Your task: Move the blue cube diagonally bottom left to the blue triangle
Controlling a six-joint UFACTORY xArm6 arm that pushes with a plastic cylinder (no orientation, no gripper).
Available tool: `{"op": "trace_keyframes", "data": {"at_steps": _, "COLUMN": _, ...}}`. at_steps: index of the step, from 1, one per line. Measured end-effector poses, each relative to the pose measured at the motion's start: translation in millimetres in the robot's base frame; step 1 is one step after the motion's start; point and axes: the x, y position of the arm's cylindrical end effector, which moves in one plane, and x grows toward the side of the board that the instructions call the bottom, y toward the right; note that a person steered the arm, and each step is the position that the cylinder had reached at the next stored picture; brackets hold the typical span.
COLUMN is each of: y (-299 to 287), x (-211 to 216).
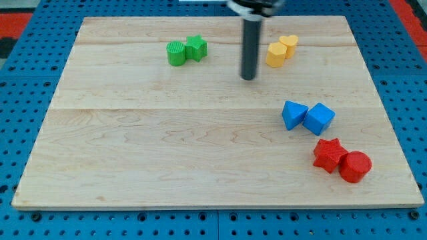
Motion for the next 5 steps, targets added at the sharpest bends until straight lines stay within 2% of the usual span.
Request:
{"op": "trace_keyframes", "data": {"at_steps": 1, "y": 110, "x": 9}}
{"op": "trace_keyframes", "data": {"at_steps": 2, "y": 172, "x": 48}}
{"op": "trace_keyframes", "data": {"at_steps": 3, "y": 142, "x": 80}}
{"op": "trace_keyframes", "data": {"at_steps": 5, "y": 92, "x": 109}}
